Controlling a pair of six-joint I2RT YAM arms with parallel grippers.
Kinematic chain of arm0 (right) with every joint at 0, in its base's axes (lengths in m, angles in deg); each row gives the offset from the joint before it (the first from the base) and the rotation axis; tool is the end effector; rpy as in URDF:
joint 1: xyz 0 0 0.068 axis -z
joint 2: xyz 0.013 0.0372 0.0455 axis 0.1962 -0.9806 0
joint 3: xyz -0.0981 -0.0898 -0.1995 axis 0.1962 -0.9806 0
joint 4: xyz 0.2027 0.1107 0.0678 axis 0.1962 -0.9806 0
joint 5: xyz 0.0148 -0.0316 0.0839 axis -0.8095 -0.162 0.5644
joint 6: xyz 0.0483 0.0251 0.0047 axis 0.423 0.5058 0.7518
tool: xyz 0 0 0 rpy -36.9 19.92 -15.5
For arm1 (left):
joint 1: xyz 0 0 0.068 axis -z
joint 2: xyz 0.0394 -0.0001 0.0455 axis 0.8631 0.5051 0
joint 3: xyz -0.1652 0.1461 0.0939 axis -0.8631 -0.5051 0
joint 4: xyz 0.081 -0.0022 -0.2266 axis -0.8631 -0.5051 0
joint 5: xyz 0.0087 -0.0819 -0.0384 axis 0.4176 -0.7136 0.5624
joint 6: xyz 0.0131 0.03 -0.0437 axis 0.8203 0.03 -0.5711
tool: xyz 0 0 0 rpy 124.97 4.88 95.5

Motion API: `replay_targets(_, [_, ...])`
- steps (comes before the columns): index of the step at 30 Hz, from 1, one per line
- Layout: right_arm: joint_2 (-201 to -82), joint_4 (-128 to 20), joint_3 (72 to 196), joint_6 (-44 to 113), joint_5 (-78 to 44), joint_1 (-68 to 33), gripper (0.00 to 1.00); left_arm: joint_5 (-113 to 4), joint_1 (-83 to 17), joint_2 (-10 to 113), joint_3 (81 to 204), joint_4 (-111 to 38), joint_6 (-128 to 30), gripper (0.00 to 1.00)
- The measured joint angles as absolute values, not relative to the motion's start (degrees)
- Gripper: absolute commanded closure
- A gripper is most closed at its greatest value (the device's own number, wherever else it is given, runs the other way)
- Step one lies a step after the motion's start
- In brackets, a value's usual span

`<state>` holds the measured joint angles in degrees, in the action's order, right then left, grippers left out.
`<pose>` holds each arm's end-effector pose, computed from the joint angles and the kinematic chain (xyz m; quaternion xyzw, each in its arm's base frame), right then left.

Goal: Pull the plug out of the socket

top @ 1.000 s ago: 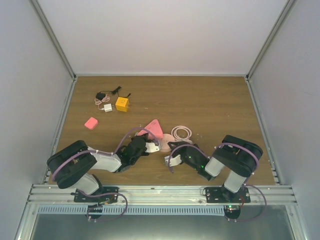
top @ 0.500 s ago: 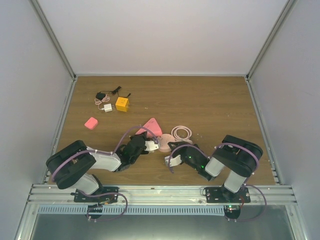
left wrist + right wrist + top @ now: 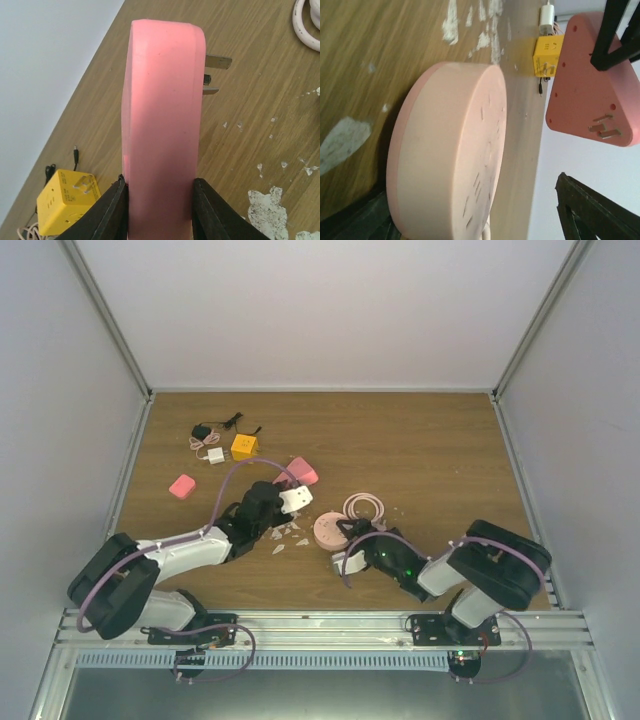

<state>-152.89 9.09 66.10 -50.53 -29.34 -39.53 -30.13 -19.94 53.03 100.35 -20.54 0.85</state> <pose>0.1369 0.1631 0.0851 -0.7379 0.3776 -0.1672 0.5338 0.2066 -0.1583 0.1623 0.4805 0.7084 0.1144 0.5041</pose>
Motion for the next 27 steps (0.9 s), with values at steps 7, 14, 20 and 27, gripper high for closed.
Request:
replay_targets(7, [-142.9, -8.06, 69.59, -45.43, -25.74, -39.58, 0.0, -36.47, -23.76, 51.54, 103.01, -28.73, -3.47, 0.95])
replay_targets(14, [-139.91, -17.79, 72.54, -42.48, -24.12, -39.58, 0.0, -45.52, -29.23, 49.75, 107.27, -37.91, -7.28, 0.94])
replay_targets(20, [-137.51, -28.52, 76.13, -39.36, -21.98, -39.58, 0.0, -55.33, -34.71, 47.91, 111.12, -46.06, -9.42, 0.94])
replay_targets(27, [-135.93, -37.72, 79.14, -35.79, -19.38, -39.58, 0.0, -66.02, -43.41, 45.75, 112.89, -53.56, -11.41, 0.95])
